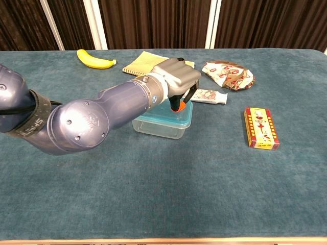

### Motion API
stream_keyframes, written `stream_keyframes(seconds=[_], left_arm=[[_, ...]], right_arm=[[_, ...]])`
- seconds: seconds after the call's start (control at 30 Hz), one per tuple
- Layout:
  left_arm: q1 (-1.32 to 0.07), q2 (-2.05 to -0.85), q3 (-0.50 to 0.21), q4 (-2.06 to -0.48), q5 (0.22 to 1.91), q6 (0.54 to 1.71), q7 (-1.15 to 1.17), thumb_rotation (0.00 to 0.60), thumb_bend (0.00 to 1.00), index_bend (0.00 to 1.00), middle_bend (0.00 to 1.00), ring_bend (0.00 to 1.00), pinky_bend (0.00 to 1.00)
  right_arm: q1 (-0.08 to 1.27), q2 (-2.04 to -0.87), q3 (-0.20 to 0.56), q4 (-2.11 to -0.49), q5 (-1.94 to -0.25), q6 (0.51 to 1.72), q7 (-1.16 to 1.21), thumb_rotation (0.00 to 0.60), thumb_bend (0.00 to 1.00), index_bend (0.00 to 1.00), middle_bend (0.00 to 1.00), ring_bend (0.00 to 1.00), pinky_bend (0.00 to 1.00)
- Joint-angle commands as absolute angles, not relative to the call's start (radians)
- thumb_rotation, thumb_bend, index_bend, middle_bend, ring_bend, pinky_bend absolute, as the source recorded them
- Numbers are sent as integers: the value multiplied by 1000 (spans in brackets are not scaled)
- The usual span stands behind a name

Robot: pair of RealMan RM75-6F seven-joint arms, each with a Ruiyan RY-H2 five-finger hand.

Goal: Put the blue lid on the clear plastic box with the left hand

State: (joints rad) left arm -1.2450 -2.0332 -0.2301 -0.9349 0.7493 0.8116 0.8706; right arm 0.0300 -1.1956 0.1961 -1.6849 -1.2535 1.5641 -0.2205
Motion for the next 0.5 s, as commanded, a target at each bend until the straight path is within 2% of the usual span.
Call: stream_keyframes(seconds=[0.03, 0.5], left_arm=[[-1242, -2026, -233, -953, 757, 823, 872, 600, 489, 678, 531, 135, 30], [-1196, -1872, -269, -1245, 805, 971, 894, 600, 488, 678, 530, 135, 30]], right_arm=[[30, -1196, 196, -1685, -1254, 1565, -221, 600, 296, 116, 29, 9, 0], [29, -1198, 194, -1684, -1264, 1572, -222, 600, 297, 116, 29, 9, 0]])
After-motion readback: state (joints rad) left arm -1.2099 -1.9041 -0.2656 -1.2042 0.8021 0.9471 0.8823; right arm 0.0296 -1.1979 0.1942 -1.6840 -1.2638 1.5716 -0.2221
